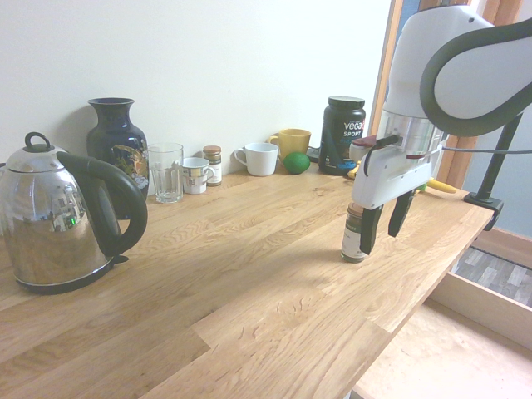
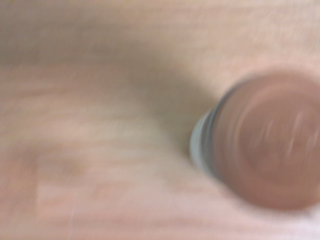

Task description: Put seasoning jar in the drawer

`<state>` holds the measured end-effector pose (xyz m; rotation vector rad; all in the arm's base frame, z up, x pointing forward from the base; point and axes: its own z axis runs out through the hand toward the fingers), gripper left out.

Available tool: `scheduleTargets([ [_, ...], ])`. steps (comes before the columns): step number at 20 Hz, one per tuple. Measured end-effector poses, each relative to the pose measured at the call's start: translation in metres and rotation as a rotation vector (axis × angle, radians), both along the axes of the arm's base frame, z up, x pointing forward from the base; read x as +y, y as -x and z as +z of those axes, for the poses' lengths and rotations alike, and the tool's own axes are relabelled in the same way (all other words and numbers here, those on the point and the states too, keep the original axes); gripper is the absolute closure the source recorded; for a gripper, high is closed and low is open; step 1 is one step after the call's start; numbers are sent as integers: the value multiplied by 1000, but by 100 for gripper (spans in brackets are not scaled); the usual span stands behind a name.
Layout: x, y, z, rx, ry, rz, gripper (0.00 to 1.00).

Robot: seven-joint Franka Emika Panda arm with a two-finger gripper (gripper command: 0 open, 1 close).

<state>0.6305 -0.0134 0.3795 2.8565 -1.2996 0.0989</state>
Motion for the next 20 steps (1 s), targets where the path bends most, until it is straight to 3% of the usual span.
scheduleTargets([
  [7, -3, -21, -14, 27, 1, -8, 0],
  [8, -4, -25, -18, 30, 2, -9, 100],
  [20, -10, -40, -41, 45, 6, -20, 100],
])
